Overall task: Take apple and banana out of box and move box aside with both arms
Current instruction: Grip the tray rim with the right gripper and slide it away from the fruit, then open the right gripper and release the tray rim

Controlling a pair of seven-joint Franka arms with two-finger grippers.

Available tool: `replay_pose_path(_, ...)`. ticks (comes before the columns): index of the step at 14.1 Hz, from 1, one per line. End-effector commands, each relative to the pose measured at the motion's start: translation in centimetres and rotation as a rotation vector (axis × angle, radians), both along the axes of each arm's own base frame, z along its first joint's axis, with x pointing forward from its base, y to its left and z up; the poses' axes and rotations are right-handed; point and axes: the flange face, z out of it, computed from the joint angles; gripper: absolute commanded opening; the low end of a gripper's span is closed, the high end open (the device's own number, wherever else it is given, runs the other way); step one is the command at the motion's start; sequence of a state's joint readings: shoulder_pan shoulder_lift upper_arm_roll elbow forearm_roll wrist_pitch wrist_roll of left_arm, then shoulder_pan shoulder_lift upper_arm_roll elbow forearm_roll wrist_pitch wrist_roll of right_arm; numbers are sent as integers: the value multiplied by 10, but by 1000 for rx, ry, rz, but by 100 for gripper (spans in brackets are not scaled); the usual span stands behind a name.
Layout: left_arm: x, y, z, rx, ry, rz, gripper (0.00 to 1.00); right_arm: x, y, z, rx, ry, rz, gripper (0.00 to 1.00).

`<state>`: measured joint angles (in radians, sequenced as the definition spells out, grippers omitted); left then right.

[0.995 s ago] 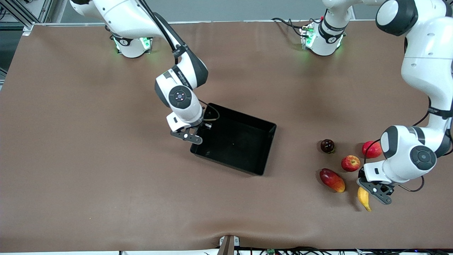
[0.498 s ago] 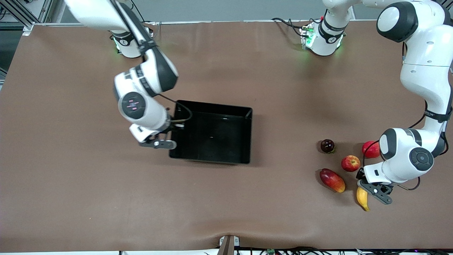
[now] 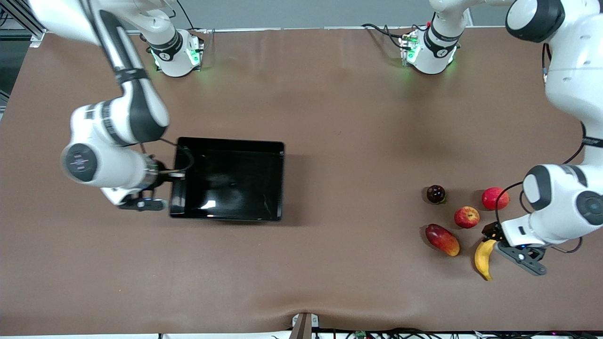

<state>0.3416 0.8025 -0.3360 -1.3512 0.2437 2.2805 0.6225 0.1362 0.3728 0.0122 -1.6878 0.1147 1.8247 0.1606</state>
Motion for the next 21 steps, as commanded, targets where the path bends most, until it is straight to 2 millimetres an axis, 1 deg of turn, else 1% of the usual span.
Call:
replay_pose_path(1,-15,-4,50,-41,55,110,100,-4,-60,15,39,-1,5,0)
replay_pose_path(2,-22,-6,66,-40,89,193,100,-3,-94,13,47,-4,-3,0)
replay_pose_path(3,-29,-10,84,-35,121,264,100,-4,-132,6,63,-3,-4,0)
replay_pose_path(4,-35,-17,105,-29,138,326,100,-6,-164,5,78,-11,4,0)
replay_pose_path(6,-49,-38,138,-31,181,487,100,-13,-220,-3,93,-17,-15,0)
replay_pose_path(8,-62,-56,172,-28,199,621,100,-25,-269,-24,105,-3,-67,0)
replay_pose_path(10,-75,-77,204,-29,196,735,100,-34,-296,-43,110,-23,-72,0)
replay_pose_path(11,-81,-83,219,-21,188,758,100,-39,-307,-53,109,-31,-80,0)
replay_pose_path(13,-87,-82,241,-8,163,750,100,-48,-317,-74,110,-30,-95,0)
replay_pose_path(14,-93,-82,256,-2,145,754,100,-52,-322,-80,109,-30,-105,0)
replay_pose_path(15,-96,-82,263,-1,137,756,100,-55,-324,-90,111,-25,-98,0)
replay_pose_path(16,-101,-79,272,0,139,764,100,-57,-328,-105,117,-30,-79,0)
replay_pose_path(19,-121,-84,306,15,125,767,100,-59,-333,-126,124,-25,-68,0)
replay_pose_path(20,-128,-85,318,19,113,769,100,-60,-333,-132,128,-16,-69,24)
replay_pose_path(21,-135,-87,328,27,110,766,100,-58,-334,-132,128,-16,-69,84)
